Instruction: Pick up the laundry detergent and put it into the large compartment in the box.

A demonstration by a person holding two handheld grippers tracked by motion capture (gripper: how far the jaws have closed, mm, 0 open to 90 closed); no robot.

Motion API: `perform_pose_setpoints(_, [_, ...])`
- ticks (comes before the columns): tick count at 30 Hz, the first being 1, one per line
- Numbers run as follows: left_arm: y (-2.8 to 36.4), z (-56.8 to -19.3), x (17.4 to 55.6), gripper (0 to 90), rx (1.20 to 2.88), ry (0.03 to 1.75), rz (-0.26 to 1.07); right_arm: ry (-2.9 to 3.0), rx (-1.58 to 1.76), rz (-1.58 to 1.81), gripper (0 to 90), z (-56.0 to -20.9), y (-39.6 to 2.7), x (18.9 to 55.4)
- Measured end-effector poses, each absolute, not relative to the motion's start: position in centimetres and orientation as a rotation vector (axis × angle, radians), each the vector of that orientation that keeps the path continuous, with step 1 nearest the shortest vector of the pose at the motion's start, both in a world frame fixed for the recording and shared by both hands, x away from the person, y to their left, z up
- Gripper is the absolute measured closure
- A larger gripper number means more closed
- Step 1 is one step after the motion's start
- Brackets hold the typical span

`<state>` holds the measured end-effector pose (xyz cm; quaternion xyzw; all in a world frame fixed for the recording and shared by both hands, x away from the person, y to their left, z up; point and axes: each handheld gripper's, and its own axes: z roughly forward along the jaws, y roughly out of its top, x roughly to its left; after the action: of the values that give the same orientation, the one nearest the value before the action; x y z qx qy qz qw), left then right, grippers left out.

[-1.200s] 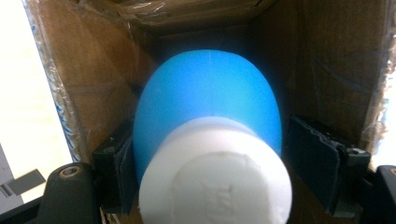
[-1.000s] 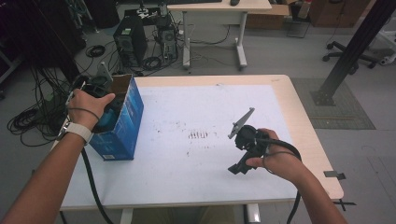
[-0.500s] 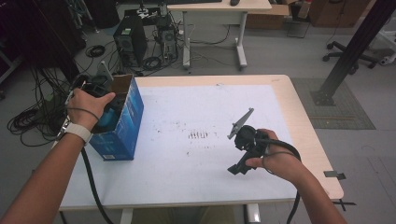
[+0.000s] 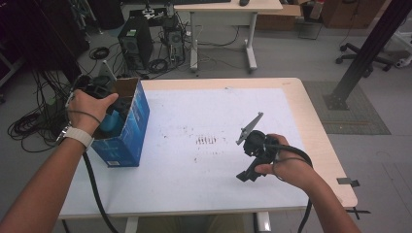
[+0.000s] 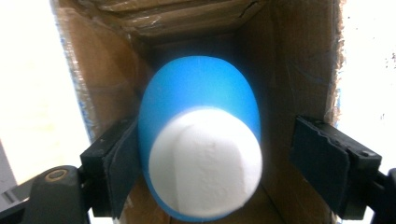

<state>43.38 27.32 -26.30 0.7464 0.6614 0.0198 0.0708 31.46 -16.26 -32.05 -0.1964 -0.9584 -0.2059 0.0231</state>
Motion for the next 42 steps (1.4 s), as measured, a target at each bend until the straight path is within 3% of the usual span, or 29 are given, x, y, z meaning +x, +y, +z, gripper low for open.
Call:
perform_pose_setpoints(26, [26.9, -22.4, 42.9, 10.1, 2.259, 1.953, 0.135, -2.974, -0.601, -0.637, 10.6, -31.8, -16.2, 31.0])
perform_pose_setpoints(42, [25.8, -18.3, 42.4, 10.0, 2.297, 1.788, 0.163, -2.982, -0.599, -0.639, 10.7, -31.4, -16.1, 30.8])
